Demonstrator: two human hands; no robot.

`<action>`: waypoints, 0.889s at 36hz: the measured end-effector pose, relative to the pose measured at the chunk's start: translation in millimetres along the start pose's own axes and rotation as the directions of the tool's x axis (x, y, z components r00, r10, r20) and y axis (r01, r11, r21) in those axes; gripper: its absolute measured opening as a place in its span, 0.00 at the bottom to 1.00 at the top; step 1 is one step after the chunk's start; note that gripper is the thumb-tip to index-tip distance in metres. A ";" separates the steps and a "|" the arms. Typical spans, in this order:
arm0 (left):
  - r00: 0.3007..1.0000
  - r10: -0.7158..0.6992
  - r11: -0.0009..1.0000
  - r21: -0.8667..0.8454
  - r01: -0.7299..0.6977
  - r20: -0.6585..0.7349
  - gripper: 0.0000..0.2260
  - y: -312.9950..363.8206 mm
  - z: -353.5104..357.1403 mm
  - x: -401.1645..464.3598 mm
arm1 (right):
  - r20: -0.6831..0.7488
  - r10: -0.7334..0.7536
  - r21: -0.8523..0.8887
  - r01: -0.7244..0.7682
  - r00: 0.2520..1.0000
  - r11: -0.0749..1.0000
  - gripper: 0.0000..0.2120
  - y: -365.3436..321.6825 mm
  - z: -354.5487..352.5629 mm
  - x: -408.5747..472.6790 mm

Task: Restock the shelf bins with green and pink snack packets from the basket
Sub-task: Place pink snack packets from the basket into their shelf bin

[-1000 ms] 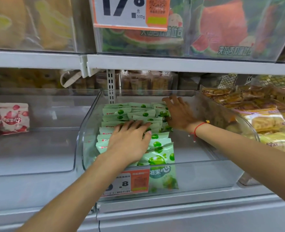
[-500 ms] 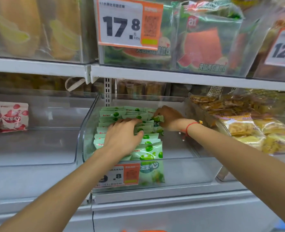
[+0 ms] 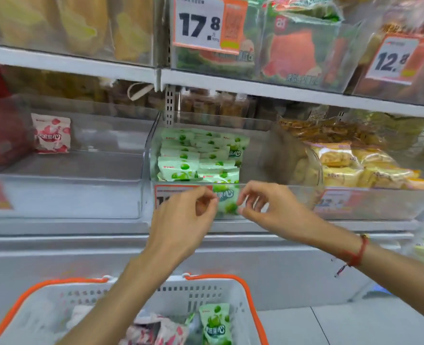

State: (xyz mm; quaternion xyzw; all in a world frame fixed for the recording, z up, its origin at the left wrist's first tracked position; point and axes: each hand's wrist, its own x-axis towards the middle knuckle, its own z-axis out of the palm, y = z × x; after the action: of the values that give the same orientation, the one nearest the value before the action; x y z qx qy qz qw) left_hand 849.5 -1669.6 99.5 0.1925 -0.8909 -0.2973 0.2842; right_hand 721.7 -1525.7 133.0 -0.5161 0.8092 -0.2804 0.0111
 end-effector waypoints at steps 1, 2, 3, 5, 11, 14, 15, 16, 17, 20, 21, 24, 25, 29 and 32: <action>0.997 -0.043 0.999 0.020 0.041 0.064 0.05 -9.4 7.3 -10.3 | 0.073 0.009 -0.014 -0.008 0.997 1.000 0.08 0.9 11.6 -7.1; 0.987 -0.092 0.995 0.047 0.086 0.135 0.06 -19.5 15.5 -20.2 | 0.153 0.026 -0.043 -0.019 0.988 0.999 0.07 2.6 23.6 -13.1; 0.969 -0.140 0.989 0.071 0.127 0.205 0.07 -30.0 23.9 -30.4 | 0.237 0.050 -0.086 -0.030 0.970 0.996 0.06 5.2 35.9 -17.9; 0.927 -0.202 0.979 0.101 0.178 0.316 0.08 -51.5 43.2 -50.4 | 0.408 0.111 -0.186 -0.036 0.906 0.982 0.05 13.7 61.5 -26.4; 0.743 -0.351 0.936 0.233 0.263 0.570 0.13 -119.8 110.3 -106.5 | 0.780 0.255 -0.338 0.041 0.571 0.940 0.14 46.1 145.5 -46.5; 0.623 -0.404 0.914 0.272 0.301 0.670 0.15 -150.1 151.0 -131.8 | 0.773 0.351 -0.464 0.093 0.529 0.881 0.16 65.9 190.2 -57.7; 0.591 -0.420 0.903 0.250 0.350 0.689 0.14 -157.3 163.5 -138.8 | 0.743 0.371 -0.500 0.095 0.557 0.861 0.16 70.7 202.2 -61.1; 0.569 -0.432 0.887 0.216 0.408 0.700 0.12 -163.1 175.3 -144.0 | 0.704 0.381 -0.534 0.094 0.599 0.840 0.15 74.3 211.7 -64.5; 0.556 -0.441 0.871 0.186 0.455 0.705 0.10 -166.9 186.2 -147.0 | 0.662 0.376 -0.567 0.105 0.649 0.817 0.16 77.9 220.2 -67.7; 0.541 -0.475 0.800 0.086 0.593 0.694 0.11 -173.1 216.1 -151.0 | 0.595 0.348 -0.658 0.190 0.724 0.728 0.21 82.1 236.8 -77.6; 0.534 -0.474 0.783 0.058 0.619 0.700 0.09 -173.7 223.9 -151.2 | 0.591 0.340 -0.670 0.211 0.731 0.712 0.23 84.9 242.0 -80.5; 0.533 -0.457 0.727 -0.046 0.685 0.712 0.12 -171.5 236.8 -152.8 | 0.583 0.389 -0.651 0.124 0.713 0.749 0.19 90.3 244.1 -80.2; 0.535 -0.464 0.716 -0.058 0.696 0.706 0.15 -170.3 238.4 -152.4 | 0.593 0.398 -0.618 0.078 0.700 0.782 0.16 93.1 242.7 -77.8; 0.551 -0.452 0.681 -0.127 0.722 0.702 0.18 -167.5 228.2 -152.1 | 0.691 0.373 -0.463 -0.017 0.619 0.886 0.10 102.3 230.9 -64.6; 0.619 -0.411 0.724 -0.173 0.668 0.669 0.16 -164.9 196.5 -147.9 | 0.728 0.312 -0.322 -0.096 0.610 0.942 0.15 101.7 215.9 -54.9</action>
State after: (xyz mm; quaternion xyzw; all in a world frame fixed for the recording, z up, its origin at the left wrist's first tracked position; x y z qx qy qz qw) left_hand 869.2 -1634.7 -193.9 0.2922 -0.7467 -0.5924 -0.0779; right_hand 729.4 -1543.5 -111.1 -0.4866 0.8088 0.0744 0.3217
